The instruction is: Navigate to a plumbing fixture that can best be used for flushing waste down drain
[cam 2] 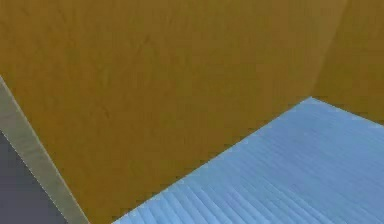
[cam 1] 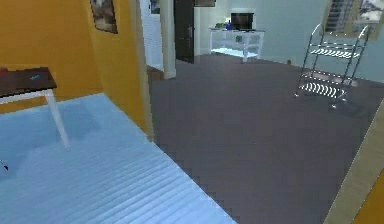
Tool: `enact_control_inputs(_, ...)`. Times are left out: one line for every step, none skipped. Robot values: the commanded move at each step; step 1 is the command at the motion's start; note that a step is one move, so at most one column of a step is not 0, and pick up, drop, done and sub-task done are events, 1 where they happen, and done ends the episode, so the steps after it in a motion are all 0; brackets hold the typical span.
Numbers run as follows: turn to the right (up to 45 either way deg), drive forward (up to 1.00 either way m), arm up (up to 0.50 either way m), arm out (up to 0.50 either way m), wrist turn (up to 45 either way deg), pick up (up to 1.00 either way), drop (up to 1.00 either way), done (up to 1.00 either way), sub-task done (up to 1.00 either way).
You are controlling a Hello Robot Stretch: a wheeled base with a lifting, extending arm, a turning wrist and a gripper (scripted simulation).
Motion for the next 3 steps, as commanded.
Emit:
enact_control_inputs(0.0, 0.55, 0.00, 0.00, 0.0, 0.00, 0.00, 0.00, 0.00)
enact_control_inputs(6.0, 0.00, 0.00, 0.00, 0.0, 0.00, 0.00, 0.00, 0.00)
enact_control_inputs(0.0, 0.45, 0.00, 0.00, 0.0, 0.00, 0.00, 0.00, 0.00)
